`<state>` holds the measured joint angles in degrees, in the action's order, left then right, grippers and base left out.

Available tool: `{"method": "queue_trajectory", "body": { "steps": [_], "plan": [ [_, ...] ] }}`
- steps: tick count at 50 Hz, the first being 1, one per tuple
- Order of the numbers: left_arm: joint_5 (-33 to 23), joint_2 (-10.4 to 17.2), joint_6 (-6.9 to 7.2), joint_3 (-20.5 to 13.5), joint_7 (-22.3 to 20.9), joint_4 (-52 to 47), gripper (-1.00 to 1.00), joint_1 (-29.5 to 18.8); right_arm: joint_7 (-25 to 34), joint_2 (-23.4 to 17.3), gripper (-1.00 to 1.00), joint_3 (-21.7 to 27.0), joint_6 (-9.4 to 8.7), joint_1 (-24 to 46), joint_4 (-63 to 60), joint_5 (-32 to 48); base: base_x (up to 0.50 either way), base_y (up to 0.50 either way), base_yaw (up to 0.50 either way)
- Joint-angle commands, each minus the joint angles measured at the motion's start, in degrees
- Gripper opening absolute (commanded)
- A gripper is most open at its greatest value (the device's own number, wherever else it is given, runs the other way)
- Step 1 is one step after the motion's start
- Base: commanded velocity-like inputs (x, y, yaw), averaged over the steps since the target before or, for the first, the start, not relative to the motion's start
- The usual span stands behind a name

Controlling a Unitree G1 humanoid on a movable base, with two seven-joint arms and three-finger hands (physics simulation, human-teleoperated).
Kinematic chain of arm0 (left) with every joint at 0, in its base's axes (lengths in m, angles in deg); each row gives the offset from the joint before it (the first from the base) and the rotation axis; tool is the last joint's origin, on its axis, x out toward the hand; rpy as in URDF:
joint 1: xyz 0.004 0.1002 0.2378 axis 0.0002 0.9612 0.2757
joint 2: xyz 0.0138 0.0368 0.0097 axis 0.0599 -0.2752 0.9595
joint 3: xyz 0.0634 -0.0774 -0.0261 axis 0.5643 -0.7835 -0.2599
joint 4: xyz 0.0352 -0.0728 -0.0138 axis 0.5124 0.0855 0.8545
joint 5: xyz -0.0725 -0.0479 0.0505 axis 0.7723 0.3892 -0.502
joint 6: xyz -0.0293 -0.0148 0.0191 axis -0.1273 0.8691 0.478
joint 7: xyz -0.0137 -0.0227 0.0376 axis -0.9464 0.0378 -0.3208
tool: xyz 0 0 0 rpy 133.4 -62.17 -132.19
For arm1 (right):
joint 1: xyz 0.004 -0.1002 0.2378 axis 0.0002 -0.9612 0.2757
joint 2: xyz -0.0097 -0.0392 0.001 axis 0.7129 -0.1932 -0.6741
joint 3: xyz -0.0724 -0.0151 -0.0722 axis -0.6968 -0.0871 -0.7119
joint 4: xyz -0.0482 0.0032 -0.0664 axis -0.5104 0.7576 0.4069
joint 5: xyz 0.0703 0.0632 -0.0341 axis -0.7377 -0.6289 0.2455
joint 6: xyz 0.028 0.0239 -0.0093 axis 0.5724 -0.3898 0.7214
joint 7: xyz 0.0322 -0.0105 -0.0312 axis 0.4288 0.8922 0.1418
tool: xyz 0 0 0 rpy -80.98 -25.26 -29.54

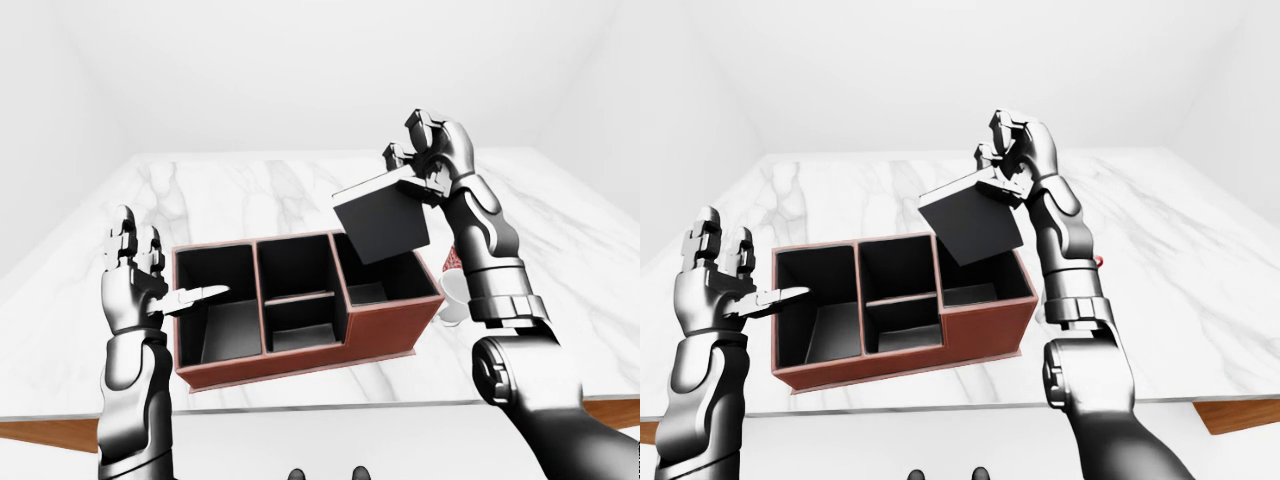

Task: Pick up the book and place it in the right compartment of the caddy.

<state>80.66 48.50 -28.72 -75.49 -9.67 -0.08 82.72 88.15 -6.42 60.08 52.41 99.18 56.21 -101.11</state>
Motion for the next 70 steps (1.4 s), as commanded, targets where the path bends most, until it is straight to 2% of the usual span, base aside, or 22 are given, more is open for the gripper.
{"method": "queue_trajectory", "body": {
  "steps": [1, 70],
  "plan": [
    [0.0, 0.0, 0.00, 0.0, 0.0, -0.1, 1.00, 0.0, 0.1, 1.1, -1.00, 0.3, 0.00, -0.5, 1.1, 1.7, 0.00, 0.00, 0.00],
    [-0.2, -0.2, 0.00, 0.2, -0.1, 0.0, 1.00, 0.1, 1.7, 3.3, -1.00, -0.1, 0.00, -4.1, 3.8, 1.4, 0.00, 0.00, 0.00]
  ]
}}
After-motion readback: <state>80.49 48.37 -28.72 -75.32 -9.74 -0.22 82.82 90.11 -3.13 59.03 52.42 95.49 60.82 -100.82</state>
